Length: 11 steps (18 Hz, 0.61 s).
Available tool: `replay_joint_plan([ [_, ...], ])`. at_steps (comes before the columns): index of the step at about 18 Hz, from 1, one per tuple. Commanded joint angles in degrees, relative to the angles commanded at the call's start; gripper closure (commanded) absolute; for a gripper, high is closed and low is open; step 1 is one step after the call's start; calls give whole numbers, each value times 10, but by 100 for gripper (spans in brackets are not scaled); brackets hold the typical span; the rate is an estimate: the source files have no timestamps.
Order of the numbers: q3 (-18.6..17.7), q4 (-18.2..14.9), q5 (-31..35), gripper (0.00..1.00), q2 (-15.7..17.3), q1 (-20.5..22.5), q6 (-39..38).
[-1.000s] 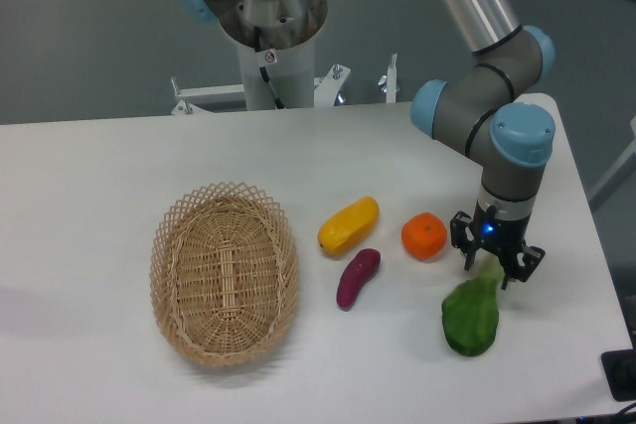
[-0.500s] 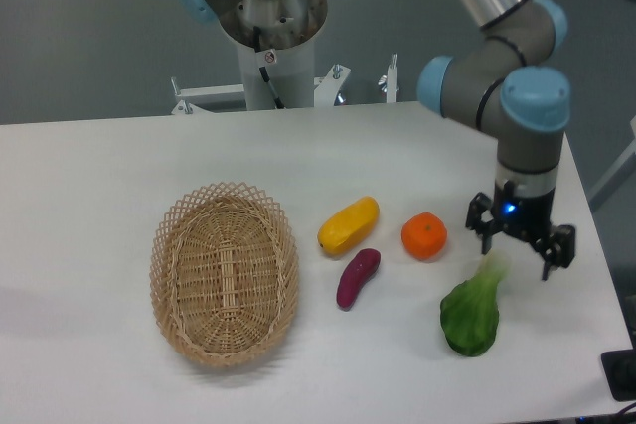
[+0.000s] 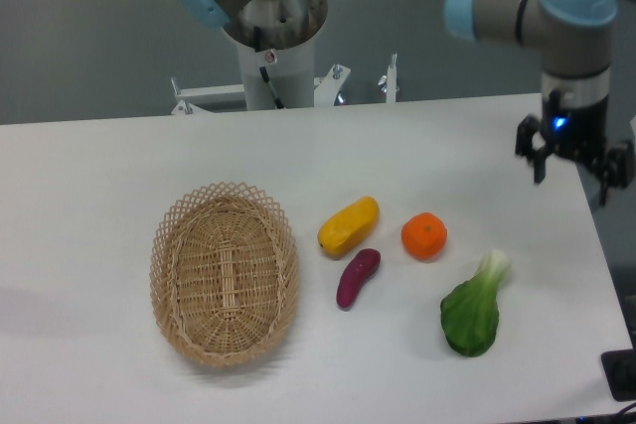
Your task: Place the green vegetable on the table
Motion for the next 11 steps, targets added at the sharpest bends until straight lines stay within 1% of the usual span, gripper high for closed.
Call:
replay_joint_plan([
  [1, 0, -11, -1, 0, 4, 11, 28],
  [3, -3, -16, -2, 0, 8, 23, 63],
  [11, -12, -11, -3, 0, 11, 22, 57],
])
